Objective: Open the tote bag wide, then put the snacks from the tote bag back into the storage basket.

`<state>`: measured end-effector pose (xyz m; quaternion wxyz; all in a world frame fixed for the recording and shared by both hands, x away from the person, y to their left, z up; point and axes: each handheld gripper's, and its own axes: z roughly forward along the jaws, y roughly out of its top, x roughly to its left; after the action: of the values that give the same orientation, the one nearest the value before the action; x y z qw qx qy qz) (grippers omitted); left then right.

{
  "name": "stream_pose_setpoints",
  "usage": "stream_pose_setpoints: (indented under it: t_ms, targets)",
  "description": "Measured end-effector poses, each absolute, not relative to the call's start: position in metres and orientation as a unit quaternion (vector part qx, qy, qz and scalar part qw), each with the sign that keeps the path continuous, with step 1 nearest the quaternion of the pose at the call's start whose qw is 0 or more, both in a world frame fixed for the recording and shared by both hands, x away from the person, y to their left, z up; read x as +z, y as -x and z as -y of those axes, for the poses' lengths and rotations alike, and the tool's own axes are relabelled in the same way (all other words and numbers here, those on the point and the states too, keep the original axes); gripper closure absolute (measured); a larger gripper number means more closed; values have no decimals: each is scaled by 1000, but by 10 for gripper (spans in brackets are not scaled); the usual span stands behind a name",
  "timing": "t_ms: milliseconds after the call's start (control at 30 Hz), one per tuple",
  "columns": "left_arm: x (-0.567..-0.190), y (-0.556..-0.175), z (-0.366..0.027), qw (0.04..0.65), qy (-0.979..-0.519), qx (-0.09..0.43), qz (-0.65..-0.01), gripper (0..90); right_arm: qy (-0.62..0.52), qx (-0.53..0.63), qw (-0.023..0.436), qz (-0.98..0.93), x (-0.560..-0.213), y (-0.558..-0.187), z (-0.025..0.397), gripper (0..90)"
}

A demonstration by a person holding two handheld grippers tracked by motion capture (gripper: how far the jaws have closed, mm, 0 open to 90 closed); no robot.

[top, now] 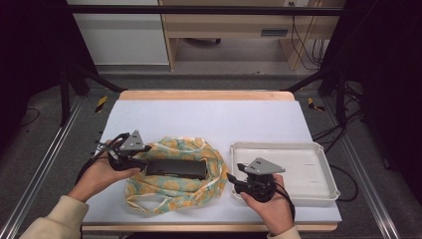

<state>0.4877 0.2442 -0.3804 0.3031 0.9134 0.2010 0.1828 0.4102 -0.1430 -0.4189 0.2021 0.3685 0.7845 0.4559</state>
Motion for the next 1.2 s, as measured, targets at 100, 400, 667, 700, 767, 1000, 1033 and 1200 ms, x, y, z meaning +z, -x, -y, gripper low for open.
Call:
stream_pose_setpoints:
  t_ms: [100,400,667,700,767,1000,1033,1200]
  targets:
    - [-381,-490,-238,284,-924,178,-183,458,-388,469,206,-766,-418,-406,159,409]
    - [-376,-502,-217,217,-955,150,-135,383,-401,484,219,-746,-420,-396,187,247]
    - [-377,-505,-205,182,-971,122,-91,319,-387,473,219,-760,-422,-397,191,136]
    - [-377,-506,-204,180,-972,122,-89,311,-381,473,220,-763,-423,-397,191,129]
    - [-378,-507,-203,178,-973,119,-86,296,-378,466,224,-768,-424,-396,191,128]
    - [-382,-515,-200,157,-978,113,-73,307,-378,454,235,-772,-426,-392,193,130]
    - [-382,-516,-200,155,-979,113,-74,313,-381,454,235,-771,-426,-391,195,129]
    - [-383,-520,-199,149,-981,105,-64,337,-391,453,237,-765,-427,-389,201,129]
